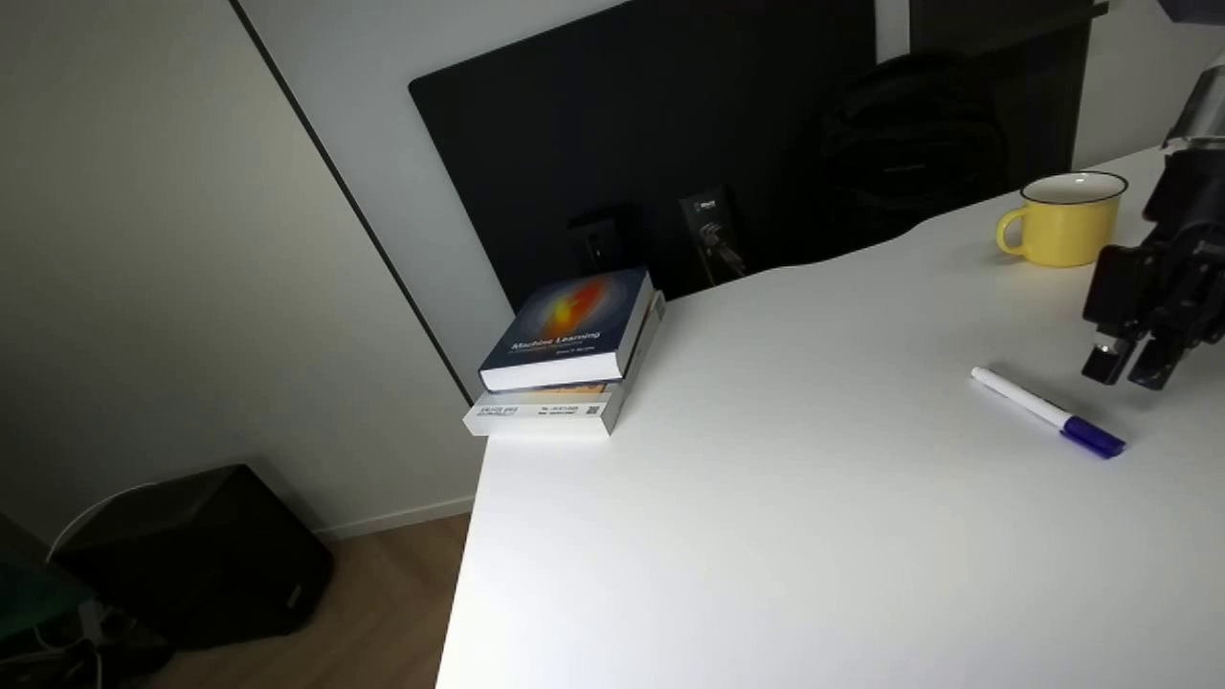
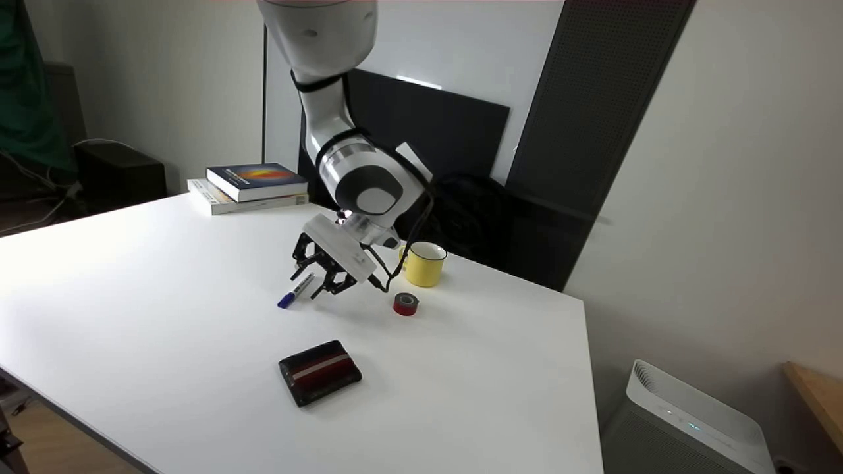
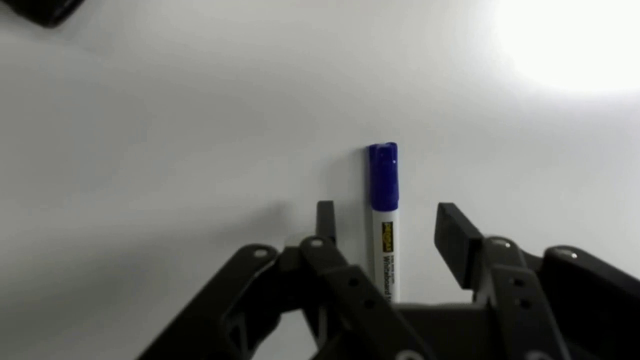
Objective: Remove the marker from the yellow cup and put it on the table
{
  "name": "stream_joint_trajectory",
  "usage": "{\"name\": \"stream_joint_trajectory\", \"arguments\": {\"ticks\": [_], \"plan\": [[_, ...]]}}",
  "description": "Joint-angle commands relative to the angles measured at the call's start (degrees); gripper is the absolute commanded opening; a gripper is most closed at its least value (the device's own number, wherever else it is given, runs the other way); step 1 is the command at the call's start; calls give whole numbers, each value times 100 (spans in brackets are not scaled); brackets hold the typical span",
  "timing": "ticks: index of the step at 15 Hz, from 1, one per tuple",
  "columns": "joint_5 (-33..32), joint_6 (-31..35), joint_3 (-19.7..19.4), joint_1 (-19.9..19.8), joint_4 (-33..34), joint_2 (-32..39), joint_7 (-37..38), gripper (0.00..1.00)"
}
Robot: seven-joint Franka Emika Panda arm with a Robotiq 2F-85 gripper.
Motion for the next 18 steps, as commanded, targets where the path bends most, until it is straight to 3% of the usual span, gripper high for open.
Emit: {"name": "stream_joint_trajectory", "arguments": {"ticks": [1, 3, 9, 12, 15, 16, 18], "plan": [[-449, 280, -192, 258, 27, -82, 402, 86], [-881, 795, -320, 444, -92, -222, 543, 98], [-2215, 2172, -915, 1113, -338, -469, 1840, 100], [-2886, 2506, -1559, 1658, -368, -517, 3001, 100], [-3679, 2385, -2386, 2327, -304, -489, 4170, 100], [-3422, 2398, -1798, 1793, -185, -376, 3503, 100], [-3667, 2400, -2111, 2061, -192, -383, 3915, 100]]}}
